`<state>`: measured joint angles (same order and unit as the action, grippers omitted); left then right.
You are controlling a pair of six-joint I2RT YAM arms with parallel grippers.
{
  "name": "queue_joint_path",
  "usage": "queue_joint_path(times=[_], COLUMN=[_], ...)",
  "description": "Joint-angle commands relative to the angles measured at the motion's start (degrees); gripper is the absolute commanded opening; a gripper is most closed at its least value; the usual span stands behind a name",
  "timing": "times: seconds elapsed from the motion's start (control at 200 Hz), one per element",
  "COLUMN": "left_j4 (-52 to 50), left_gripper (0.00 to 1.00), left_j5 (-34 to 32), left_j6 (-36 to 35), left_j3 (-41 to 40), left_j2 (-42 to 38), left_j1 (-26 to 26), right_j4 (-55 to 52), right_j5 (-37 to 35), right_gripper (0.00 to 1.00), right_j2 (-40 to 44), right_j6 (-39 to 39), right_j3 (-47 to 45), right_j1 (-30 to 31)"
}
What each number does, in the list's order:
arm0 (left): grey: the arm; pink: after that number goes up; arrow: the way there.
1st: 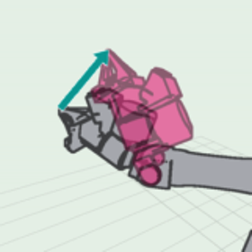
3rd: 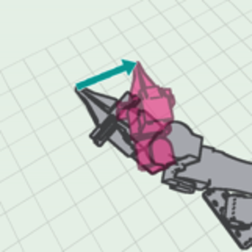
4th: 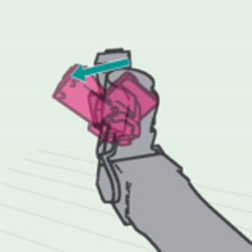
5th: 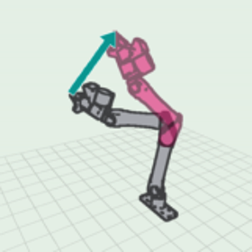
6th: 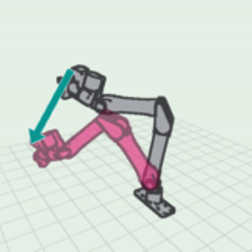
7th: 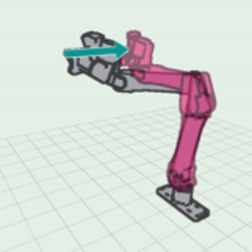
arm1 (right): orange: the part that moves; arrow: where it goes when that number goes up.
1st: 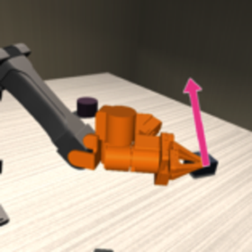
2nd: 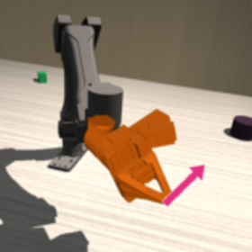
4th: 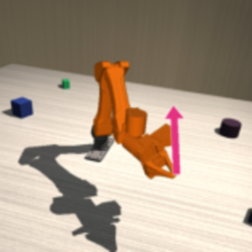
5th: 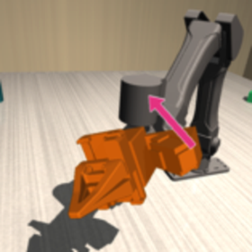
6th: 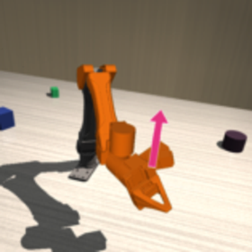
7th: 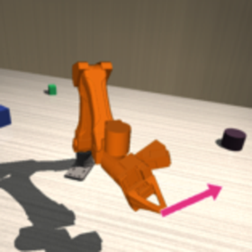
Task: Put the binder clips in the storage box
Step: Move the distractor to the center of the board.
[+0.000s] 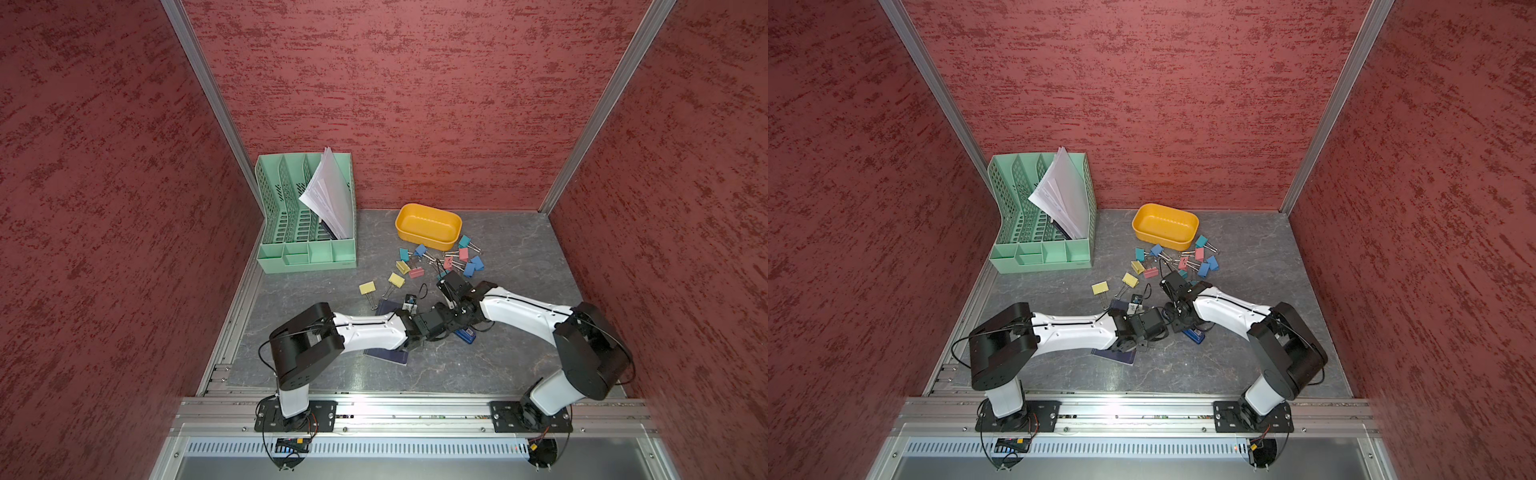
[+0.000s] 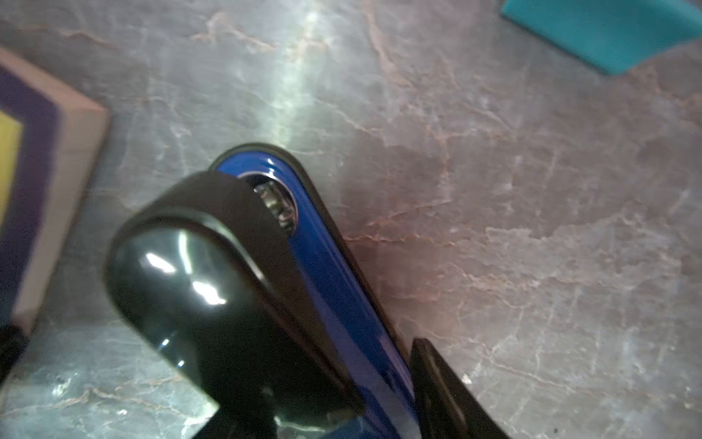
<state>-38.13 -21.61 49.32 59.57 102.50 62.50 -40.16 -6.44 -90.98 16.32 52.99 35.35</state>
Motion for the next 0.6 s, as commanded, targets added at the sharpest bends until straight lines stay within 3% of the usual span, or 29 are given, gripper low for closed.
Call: queue_joint_path(times=[0.0,0.596], left_j4=[-11.55,-10.96], left_gripper=[0.62,0.62], left_j5=[5.59,9.56], left_j6=[2.05,-2.66], left_j3=[-8.95,-19.75], left_j2=[0.62,-12.27], left_j1=[-4.23,-22.18], right_j4=[-3.28,-1.49], right_j5=[-6.17,-6.72], right_gripper=[0.5,0.47], right_j2=[0.34,-6.57], right_j6=[2.02,-5.68], right_j3=[1.51,7.39], right_j1=[-4.75,-34.59])
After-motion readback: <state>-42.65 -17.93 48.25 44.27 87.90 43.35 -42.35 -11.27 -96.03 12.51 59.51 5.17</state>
